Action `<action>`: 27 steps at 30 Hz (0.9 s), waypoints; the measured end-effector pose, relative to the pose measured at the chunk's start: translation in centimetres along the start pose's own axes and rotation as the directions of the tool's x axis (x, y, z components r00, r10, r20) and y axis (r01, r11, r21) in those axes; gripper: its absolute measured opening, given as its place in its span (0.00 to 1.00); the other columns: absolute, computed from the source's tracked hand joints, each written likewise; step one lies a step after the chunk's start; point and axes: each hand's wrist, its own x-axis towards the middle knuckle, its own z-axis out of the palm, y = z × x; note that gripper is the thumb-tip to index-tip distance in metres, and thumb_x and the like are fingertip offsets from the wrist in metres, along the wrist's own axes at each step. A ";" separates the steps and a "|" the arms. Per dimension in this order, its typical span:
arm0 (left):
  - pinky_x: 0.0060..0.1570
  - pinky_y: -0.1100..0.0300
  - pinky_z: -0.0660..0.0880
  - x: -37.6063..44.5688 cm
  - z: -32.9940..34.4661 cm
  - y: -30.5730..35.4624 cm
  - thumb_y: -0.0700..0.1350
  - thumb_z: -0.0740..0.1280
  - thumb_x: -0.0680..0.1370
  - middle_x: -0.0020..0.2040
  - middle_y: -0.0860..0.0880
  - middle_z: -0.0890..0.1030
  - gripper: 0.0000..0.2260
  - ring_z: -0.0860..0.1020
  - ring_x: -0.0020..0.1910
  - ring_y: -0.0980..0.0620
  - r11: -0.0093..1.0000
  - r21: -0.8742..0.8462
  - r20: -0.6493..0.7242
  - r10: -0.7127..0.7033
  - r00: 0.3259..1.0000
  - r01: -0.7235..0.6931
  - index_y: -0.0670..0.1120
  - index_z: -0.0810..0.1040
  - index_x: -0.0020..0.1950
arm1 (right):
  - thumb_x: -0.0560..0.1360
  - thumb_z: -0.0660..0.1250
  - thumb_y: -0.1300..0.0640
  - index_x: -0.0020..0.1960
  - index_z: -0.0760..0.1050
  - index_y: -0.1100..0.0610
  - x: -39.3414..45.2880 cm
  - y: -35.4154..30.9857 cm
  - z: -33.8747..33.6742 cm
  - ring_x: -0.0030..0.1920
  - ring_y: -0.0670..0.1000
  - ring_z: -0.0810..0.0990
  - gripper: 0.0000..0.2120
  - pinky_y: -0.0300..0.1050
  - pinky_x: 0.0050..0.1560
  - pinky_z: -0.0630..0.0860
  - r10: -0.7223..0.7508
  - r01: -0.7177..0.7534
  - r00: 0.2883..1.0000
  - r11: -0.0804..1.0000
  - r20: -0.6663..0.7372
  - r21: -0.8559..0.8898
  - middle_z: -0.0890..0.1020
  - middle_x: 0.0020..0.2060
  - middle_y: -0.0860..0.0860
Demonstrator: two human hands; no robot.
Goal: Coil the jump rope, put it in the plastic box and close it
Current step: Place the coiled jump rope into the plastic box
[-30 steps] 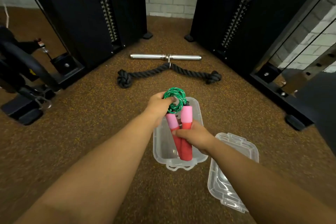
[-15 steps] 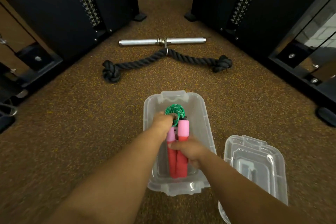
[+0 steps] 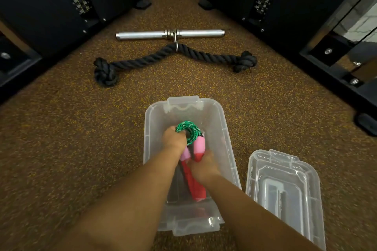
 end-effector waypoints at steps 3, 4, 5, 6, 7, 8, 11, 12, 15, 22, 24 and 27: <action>0.56 0.48 0.76 -0.1 -0.1 0.0 0.40 0.66 0.76 0.55 0.37 0.82 0.12 0.80 0.53 0.39 0.997 0.061 -0.017 0.038 0.999 -0.037 0.40 0.80 0.58 | 0.75 0.64 0.50 0.65 0.62 0.61 -0.3 -0.3 -0.3 0.61 0.62 0.75 0.24 0.49 0.57 0.70 -0.036 0.031 0.999 0.987 -0.028 -0.157 0.76 0.60 0.61; 0.57 0.50 0.76 -0.1 -0.1 0.0 0.40 0.66 0.76 0.56 0.37 0.82 0.12 0.80 0.54 0.39 0.995 0.085 -0.020 0.054 0.998 -0.052 0.40 0.79 0.59 | 0.75 0.63 0.49 0.65 0.61 0.60 -0.2 -0.2 -0.3 0.62 0.62 0.74 0.25 0.51 0.59 0.69 -0.050 0.039 0.998 0.970 -0.040 -0.241 0.75 0.61 0.61; 0.57 0.52 0.75 -0.2 -0.2 0.0 0.40 0.65 0.77 0.57 0.37 0.82 0.12 0.79 0.56 0.39 0.991 0.115 -0.019 0.069 0.997 -0.066 0.40 0.79 0.59 | 0.75 0.63 0.47 0.65 0.60 0.60 0.0 0.0 -0.2 0.62 0.63 0.74 0.26 0.53 0.60 0.69 -0.072 0.052 0.996 0.948 -0.053 -0.313 0.74 0.61 0.61; 0.57 0.53 0.73 -0.2 -0.2 0.0 0.40 0.65 0.77 0.57 0.38 0.81 0.13 0.79 0.57 0.40 0.986 0.144 -0.018 0.084 0.996 -0.081 0.40 0.79 0.60 | 0.75 0.62 0.47 0.66 0.58 0.60 0.1 0.3 0.0 0.62 0.63 0.74 0.26 0.55 0.61 0.69 -0.093 0.064 0.994 0.924 -0.060 -0.378 0.73 0.61 0.61; 0.57 0.54 0.72 -0.3 -0.2 0.0 0.40 0.65 0.77 0.58 0.38 0.81 0.13 0.78 0.58 0.40 0.980 0.174 -0.015 0.095 0.995 -0.091 0.40 0.79 0.61 | 0.76 0.61 0.49 0.68 0.57 0.60 0.4 0.6 0.3 0.63 0.63 0.73 0.26 0.55 0.62 0.70 -0.120 0.078 0.991 0.894 -0.067 -0.442 0.72 0.62 0.61; 0.57 0.55 0.71 -0.3 -0.3 -0.1 0.40 0.64 0.78 0.58 0.39 0.81 0.13 0.78 0.59 0.40 0.975 0.200 -0.014 0.102 0.995 -0.097 0.41 0.79 0.61 | 0.78 0.59 0.52 0.71 0.54 0.60 0.5 0.8 0.6 0.64 0.63 0.72 0.27 0.56 0.64 0.69 -0.149 0.094 0.986 0.861 -0.071 -0.499 0.71 0.64 0.60; 0.59 0.53 0.74 -0.4 -0.3 -0.2 0.42 0.64 0.77 0.57 0.40 0.82 0.12 0.78 0.57 0.40 0.956 0.266 0.012 0.124 0.992 -0.122 0.44 0.79 0.59 | 0.79 0.57 0.53 0.76 0.44 0.60 0.5 0.9 1.3 0.66 0.60 0.69 0.32 0.54 0.64 0.67 -0.236 0.147 0.969 0.789 -0.073 -0.596 0.66 0.66 0.58; 0.59 0.51 0.74 -0.3 -0.1 -0.3 0.44 0.64 0.77 0.56 0.41 0.82 0.12 0.78 0.56 0.40 0.950 0.286 0.018 0.123 0.992 -0.123 0.45 0.80 0.59 | 0.79 0.58 0.54 0.76 0.43 0.60 0.4 0.9 1.5 0.66 0.60 0.69 0.33 0.53 0.63 0.67 -0.261 0.167 0.963 0.778 -0.069 -0.606 0.66 0.67 0.58; 0.59 0.50 0.74 -0.6 0.1 -0.4 0.48 0.68 0.74 0.58 0.41 0.80 0.16 0.78 0.57 0.40 0.946 0.313 -0.024 0.097 0.995 -0.085 0.44 0.79 0.59 | 0.79 0.57 0.58 0.76 0.43 0.61 0.3 0.6 1.4 0.68 0.60 0.67 0.32 0.51 0.65 0.66 -0.284 0.202 0.958 0.777 -0.046 -0.596 0.63 0.69 0.59; 0.73 0.53 0.56 -2.9 0.1 -1.1 0.39 0.59 0.79 0.76 0.40 0.62 0.25 0.61 0.74 0.42 0.986 0.154 -0.045 0.076 0.996 -0.068 0.41 0.58 0.76 | 0.77 0.58 0.65 0.75 0.36 0.67 -1.6 -1.1 -0.2 0.76 0.64 0.52 0.37 0.50 0.73 0.57 -0.185 0.242 0.970 0.699 0.157 -0.673 0.45 0.75 0.67; 0.74 0.53 0.55 -3.3 -0.3 -1.0 0.38 0.56 0.80 0.77 0.40 0.60 0.25 0.59 0.75 0.42 0.987 0.142 -0.014 0.078 0.997 -0.075 0.41 0.57 0.77 | 0.76 0.59 0.66 0.75 0.37 0.67 -2.3 -1.7 -0.6 0.76 0.63 0.52 0.37 0.51 0.73 0.57 -0.174 0.280 0.960 0.664 0.221 -0.693 0.44 0.75 0.67; 0.74 0.53 0.56 -4.5 -1.1 0.0 0.38 0.55 0.80 0.77 0.40 0.61 0.24 0.60 0.75 0.43 0.988 0.097 -0.009 0.122 0.992 -0.121 0.42 0.57 0.76 | 0.75 0.59 0.65 0.75 0.48 0.66 -4.5 -2.8 -2.3 0.70 0.62 0.66 0.32 0.50 0.64 0.69 -0.255 0.401 0.915 0.650 0.312 -0.646 0.59 0.73 0.65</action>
